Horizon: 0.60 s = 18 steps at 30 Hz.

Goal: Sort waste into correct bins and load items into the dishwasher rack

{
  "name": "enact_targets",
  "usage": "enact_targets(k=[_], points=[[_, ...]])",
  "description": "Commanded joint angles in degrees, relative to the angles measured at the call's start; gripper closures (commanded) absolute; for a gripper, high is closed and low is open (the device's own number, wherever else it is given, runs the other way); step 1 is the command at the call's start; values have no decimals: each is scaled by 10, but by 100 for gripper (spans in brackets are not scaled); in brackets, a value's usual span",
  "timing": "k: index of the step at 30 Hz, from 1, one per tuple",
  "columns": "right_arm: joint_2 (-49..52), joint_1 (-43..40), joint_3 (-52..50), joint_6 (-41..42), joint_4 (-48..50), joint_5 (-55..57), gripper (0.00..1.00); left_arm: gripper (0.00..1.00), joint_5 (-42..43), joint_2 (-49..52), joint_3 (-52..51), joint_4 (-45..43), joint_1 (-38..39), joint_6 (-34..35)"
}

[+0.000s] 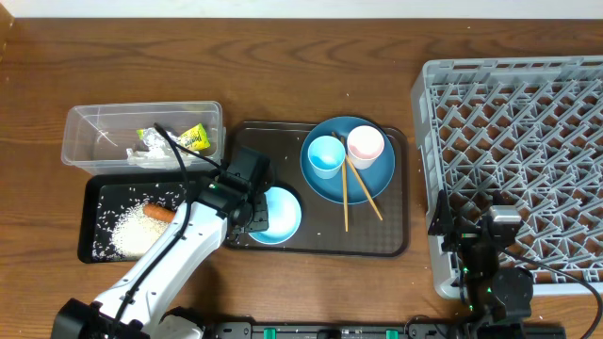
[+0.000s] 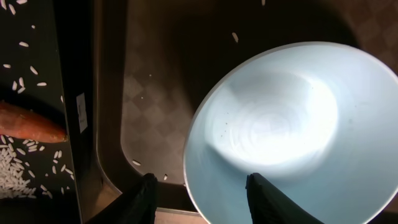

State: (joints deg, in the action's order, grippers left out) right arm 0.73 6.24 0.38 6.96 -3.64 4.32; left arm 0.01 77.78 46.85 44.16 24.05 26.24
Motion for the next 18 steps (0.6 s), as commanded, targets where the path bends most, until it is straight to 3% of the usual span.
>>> enact_targets(k=[1, 18], points=[[-1, 1, -1, -2, -2, 0, 1, 51, -6, -3, -1, 3, -3, -7], [-1, 1, -1, -2, -2, 0, 1, 52, -7, -3, -36, -45, -3, -7]])
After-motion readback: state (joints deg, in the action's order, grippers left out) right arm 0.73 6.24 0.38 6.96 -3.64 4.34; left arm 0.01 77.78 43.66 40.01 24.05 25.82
